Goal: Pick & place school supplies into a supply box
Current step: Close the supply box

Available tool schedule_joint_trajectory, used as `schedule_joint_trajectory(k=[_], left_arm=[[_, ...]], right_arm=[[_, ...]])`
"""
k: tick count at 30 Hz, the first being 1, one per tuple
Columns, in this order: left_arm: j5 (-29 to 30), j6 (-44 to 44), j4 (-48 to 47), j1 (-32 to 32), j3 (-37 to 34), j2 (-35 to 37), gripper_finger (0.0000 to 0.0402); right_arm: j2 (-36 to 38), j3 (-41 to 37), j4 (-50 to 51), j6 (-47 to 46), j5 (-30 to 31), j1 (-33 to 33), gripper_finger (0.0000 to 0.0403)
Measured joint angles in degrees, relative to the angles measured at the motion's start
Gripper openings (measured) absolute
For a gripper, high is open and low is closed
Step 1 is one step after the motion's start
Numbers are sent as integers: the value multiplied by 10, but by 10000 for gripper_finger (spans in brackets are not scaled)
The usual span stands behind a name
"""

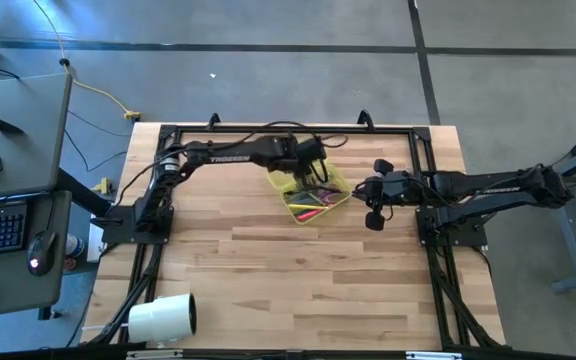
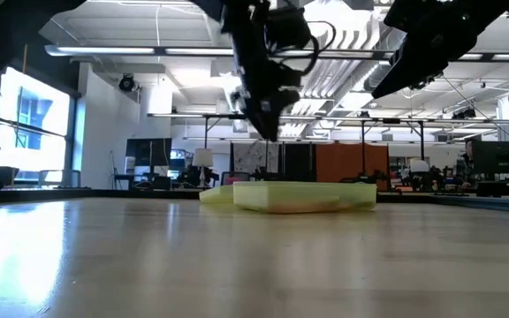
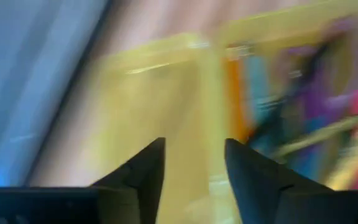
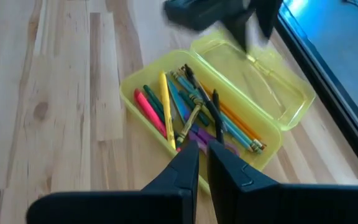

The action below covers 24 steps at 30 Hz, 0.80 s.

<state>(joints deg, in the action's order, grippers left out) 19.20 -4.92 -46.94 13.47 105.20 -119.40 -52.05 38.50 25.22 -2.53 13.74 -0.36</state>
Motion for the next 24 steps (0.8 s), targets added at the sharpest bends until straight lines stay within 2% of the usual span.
schedule_joint_trajectory(k=[3,8,10,12,15,19,22,24], left_arm=[[88,4,-126,1,71,1,152],[194,-15,-353,0,171,10,26],[253,-53,-408,2,184,26,20],[280,-96,-436,12,181,50,40],[263,-129,-416,31,129,106,62],[257,-208,-399,69,17,168,34],[214,-255,-336,99,-95,203,13],[176,-256,-253,112,-169,224,22]], right_arm=[[0,0,1,-1,0,0,16],[0,0,5,-31,0,0,16],[0,0,12,-48,-1,0,16],[0,0,23,-63,-2,0,16],[-3,0,40,-95,-2,0,16],[-10,-9,56,-153,-1,2,16],[-13,-49,19,-163,-2,7,16],[-14,-82,-31,-160,-4,8,16]])
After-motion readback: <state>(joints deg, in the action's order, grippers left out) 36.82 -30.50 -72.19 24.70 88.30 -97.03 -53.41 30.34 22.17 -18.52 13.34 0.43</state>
